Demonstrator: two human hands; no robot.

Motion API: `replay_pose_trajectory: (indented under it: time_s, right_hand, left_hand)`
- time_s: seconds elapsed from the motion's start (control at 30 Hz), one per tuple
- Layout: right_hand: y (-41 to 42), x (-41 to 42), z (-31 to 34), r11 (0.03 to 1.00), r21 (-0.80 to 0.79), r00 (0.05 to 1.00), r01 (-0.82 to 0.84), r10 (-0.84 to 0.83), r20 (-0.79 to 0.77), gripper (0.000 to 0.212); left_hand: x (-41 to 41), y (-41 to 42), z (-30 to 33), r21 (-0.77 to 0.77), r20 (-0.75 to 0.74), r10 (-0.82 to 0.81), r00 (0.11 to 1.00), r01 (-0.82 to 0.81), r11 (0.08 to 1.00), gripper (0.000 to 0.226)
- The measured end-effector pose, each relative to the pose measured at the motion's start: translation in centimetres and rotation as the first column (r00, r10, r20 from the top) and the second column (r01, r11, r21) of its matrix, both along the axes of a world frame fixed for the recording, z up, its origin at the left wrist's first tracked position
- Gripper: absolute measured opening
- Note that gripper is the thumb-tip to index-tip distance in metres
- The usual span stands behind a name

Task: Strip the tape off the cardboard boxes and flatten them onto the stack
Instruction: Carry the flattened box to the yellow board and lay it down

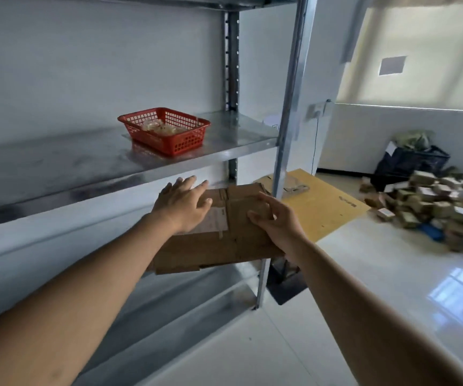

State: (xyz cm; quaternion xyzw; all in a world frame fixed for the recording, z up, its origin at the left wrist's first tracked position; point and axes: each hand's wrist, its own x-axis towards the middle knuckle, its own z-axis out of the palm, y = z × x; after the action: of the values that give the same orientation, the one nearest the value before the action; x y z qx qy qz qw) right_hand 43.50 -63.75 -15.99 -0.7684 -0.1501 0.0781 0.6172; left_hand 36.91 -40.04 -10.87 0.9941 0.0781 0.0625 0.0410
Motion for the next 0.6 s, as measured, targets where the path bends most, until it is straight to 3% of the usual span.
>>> replay_pose_trajectory:
  time_s: [0.33, 0.6]
  right_hand:
    - [-17.5, 1.7, -7.0, 0.965, 0.07, 0.952, 0.254, -0.237, -0.194, 0.059]
    - [-25.6, 8.7, -10.7, 0.93, 0.06, 0.915, 0.364, -0.345, -0.208, 0.062]
  left_hand:
    - [6.5, -16.0, -5.1, -0.037, -0.108, -0.2, 0.974, 0.198, 0.98, 0.062]
    - [16.4, -23.1, -9.3, -0.091, -0.148, -0.302, 0.942, 0.291, 0.952, 0.064]
